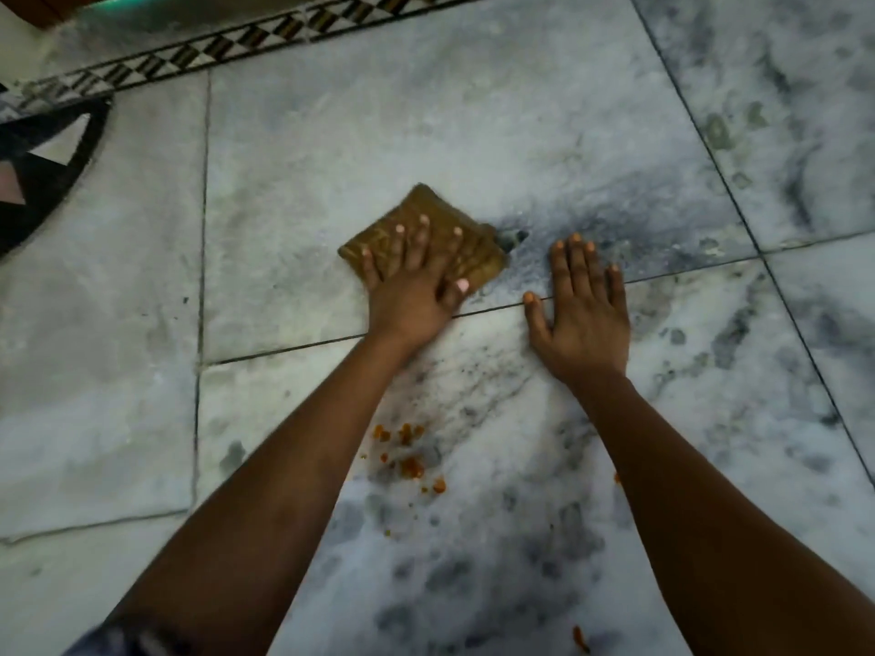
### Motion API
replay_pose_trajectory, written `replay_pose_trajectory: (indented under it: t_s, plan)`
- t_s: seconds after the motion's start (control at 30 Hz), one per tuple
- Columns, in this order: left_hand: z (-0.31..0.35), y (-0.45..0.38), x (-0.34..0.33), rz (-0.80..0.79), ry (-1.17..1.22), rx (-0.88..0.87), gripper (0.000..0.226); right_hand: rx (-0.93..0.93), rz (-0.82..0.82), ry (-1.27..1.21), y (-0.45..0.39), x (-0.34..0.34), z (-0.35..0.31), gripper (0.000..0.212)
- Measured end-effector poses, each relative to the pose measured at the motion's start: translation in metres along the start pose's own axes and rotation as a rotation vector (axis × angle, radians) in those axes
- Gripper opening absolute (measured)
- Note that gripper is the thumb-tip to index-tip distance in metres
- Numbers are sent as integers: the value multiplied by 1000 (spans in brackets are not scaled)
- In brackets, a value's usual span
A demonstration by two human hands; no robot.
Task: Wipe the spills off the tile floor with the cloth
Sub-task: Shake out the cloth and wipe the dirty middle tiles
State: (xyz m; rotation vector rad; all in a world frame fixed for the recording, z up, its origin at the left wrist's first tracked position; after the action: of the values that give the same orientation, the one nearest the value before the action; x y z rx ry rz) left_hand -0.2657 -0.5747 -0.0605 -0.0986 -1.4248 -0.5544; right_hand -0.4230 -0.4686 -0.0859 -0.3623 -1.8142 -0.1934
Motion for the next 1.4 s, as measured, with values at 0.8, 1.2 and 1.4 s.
replay_pose_trajectory:
  t_s: [0.8,1.2,1.4]
  plan:
    - [-88,44,7,56,-31,284,62,5,1,3,-1,-2,2,73]
    - [-10,11,1,48,-59,4,59,1,-40,25,-1,1,1,74]
    - [-92,32,12,104,-74,135,64,-1,-40,32,0,-1,2,77]
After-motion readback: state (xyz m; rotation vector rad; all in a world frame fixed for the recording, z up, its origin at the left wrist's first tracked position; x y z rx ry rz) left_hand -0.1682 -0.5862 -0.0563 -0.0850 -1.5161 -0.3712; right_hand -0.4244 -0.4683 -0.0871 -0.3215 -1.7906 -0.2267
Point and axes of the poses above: each hand's wrist, its own y-axis away from the middle knuckle, its own x-axis out of the back of the hand, z = x × y, the point moved 2 cm from there along -y, towards the middle knuckle, and after that the axes turned 4 degrees about x, right-handed, at the moved point
